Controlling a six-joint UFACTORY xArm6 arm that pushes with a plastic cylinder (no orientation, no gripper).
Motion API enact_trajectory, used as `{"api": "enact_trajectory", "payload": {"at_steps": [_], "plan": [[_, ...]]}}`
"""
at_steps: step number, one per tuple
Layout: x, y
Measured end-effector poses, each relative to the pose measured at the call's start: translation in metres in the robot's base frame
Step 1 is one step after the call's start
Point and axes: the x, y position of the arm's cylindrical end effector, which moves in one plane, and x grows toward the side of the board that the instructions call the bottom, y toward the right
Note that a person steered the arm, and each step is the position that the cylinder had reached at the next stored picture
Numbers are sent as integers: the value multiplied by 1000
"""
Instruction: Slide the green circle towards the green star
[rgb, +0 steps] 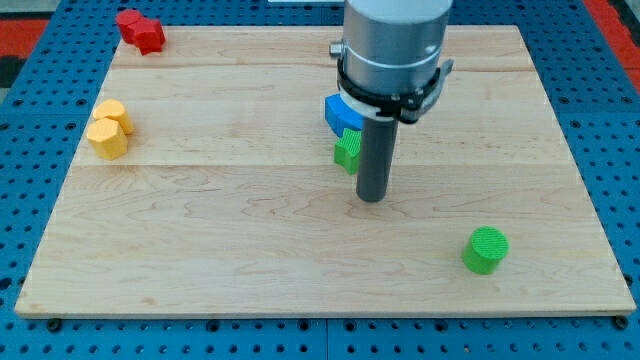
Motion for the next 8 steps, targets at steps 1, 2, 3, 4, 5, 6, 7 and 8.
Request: {"api": "enact_trajectory", "payload": {"at_steps": [1, 2, 3, 4, 5, 6, 7, 8], "plan": [[54, -1], [91, 33], [106, 96], [104, 124], [89, 93], [71, 70], [74, 70], [120, 74]]}}
